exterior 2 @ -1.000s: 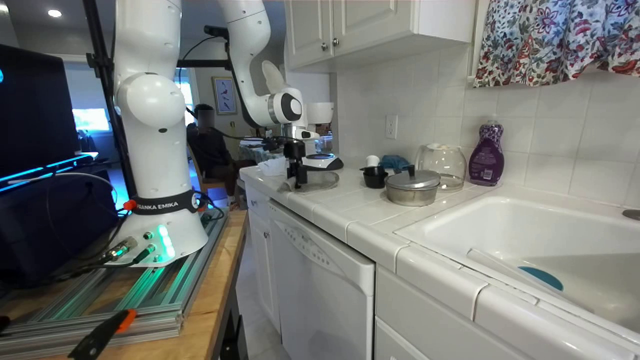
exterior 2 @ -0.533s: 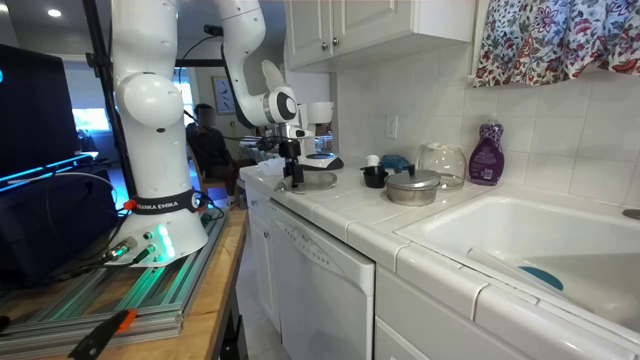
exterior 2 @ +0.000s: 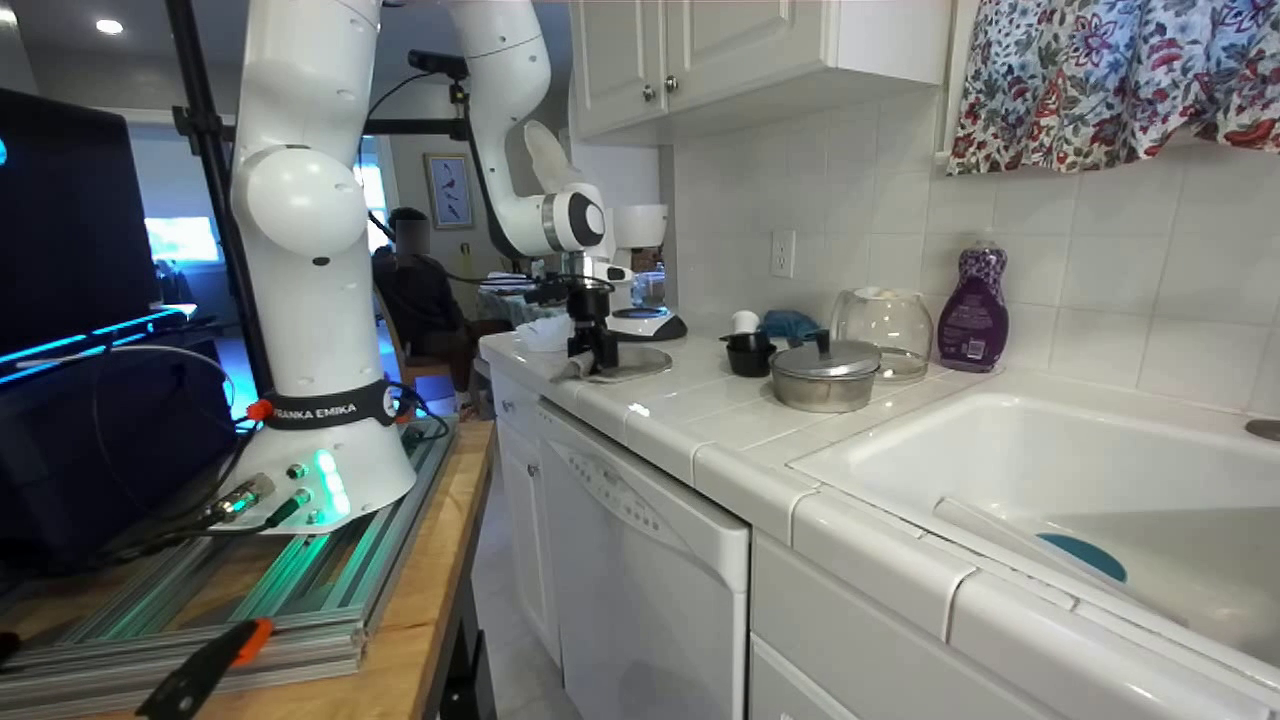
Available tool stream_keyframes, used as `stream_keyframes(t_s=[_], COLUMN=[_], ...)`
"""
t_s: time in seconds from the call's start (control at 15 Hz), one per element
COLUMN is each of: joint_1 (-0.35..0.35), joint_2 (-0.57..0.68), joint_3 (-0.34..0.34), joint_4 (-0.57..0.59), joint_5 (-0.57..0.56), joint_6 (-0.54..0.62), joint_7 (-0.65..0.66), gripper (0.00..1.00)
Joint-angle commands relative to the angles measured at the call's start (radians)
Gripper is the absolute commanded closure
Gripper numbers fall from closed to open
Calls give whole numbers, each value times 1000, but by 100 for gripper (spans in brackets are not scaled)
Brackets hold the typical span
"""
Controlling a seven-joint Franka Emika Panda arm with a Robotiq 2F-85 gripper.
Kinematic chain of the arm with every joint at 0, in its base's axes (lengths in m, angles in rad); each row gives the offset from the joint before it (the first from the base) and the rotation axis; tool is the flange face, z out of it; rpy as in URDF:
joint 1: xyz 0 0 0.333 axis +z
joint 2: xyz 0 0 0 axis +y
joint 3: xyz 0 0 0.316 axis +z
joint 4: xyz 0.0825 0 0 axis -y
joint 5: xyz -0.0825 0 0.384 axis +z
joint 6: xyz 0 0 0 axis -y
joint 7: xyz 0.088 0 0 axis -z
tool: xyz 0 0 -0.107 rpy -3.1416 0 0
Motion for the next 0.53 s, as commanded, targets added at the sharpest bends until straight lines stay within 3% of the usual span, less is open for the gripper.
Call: stream_keyframes(t_s=[0.0, 0.33, 0.4, 0.47], joint_1=[-15, -68, -51, -58], joint_2=[-55, -173, -97, -111], joint_3=[-8, 4, -4, -2], joint_4=[-44, -137, -75, -83], joint_5=[41, 94, 54, 54], joint_6=[-24, -8, -24, -24], joint_7=[-4, -67, -13, -18], gripper=[100, 100, 100, 100])
